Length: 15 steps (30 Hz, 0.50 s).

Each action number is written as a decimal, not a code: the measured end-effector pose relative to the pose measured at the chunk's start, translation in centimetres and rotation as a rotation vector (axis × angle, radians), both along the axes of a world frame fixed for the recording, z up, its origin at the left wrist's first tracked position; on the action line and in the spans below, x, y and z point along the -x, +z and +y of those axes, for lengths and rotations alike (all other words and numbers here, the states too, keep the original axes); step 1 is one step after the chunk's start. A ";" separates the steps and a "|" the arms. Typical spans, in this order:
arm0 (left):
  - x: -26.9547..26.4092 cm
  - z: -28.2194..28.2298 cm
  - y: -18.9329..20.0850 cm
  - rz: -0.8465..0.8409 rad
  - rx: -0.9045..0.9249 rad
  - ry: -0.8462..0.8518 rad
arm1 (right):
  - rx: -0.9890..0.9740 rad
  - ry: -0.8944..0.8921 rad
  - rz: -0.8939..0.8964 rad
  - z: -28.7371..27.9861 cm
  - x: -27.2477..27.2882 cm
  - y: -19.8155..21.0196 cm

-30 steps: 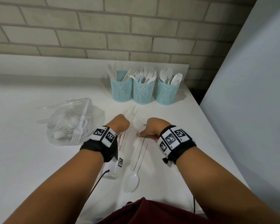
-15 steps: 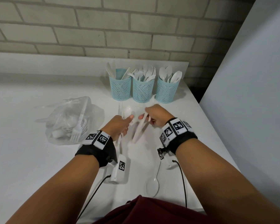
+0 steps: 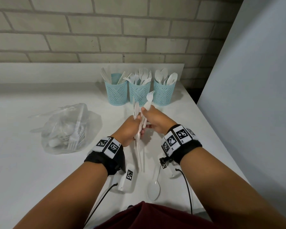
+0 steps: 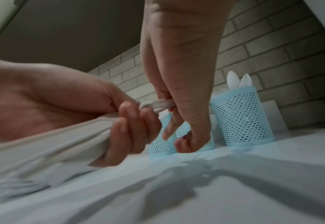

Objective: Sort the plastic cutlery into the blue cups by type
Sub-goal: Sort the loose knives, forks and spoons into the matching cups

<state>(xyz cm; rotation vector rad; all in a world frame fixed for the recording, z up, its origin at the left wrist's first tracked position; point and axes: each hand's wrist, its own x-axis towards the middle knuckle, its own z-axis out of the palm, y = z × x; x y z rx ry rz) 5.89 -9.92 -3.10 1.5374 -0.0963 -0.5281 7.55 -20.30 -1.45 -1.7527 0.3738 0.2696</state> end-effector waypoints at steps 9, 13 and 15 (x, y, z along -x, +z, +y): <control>0.7 -0.8 -0.4 -0.028 -0.063 0.084 | 0.362 0.255 -0.050 0.7 3.9 -0.7; 1.2 -0.6 -0.7 0.025 -0.101 0.045 | 0.632 0.418 -0.003 0.9 5.7 -0.1; 1.3 -0.5 -1.0 0.041 -0.097 0.062 | 0.613 0.477 0.003 0.5 6.5 0.5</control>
